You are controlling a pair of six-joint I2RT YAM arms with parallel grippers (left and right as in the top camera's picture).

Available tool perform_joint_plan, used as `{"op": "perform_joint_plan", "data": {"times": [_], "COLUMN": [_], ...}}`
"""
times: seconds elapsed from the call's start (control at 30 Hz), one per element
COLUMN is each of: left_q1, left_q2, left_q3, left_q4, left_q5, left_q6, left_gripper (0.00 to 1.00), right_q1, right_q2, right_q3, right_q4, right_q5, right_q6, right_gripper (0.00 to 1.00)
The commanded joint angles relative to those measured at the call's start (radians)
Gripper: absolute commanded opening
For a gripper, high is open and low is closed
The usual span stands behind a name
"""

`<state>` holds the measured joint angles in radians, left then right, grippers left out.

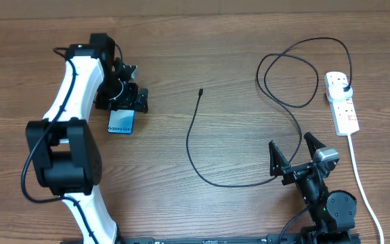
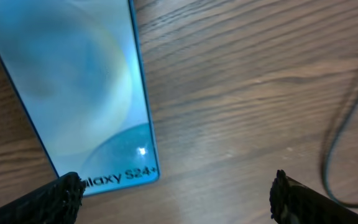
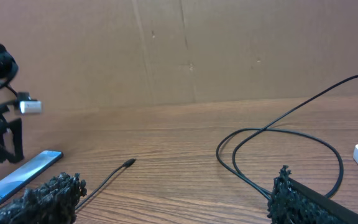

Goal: Plug charger to phone and switch on socket
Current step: 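Move the left gripper over the phone and lower toward it, then close the left gripper on the phone's bottom edge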

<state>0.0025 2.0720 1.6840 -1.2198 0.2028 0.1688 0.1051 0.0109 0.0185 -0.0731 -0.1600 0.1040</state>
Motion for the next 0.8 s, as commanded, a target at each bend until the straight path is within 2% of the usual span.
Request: {"op": "perform_joint_plan", "data": {"times": [0.0,0.27,0.77], "left_q1": [0.005,0.026,0.054], "left_q2": [0.044,0.06,0.068], "left_q3": [0.026,0.026,-0.022], "left_q4": [0.018,0.087,0.174], "left_q5": [-0.074,-0.113,-0.108], "left_q6": [0.008,-0.043,-0.042], "left_gripper": [1.0,1.0,1.0], "right_q1": [0.0,0.0,0.0], "right_q2": [-0.008,-0.008,-0.008], "right_q3": [-0.011,-0.011,-0.011], "right_q4": [0.004,0.004,0.004], "right_q5": [0.002,0.002,0.002], "right_q6": [0.003,0.003,0.003], "right_gripper": [1.0,1.0,1.0]}}
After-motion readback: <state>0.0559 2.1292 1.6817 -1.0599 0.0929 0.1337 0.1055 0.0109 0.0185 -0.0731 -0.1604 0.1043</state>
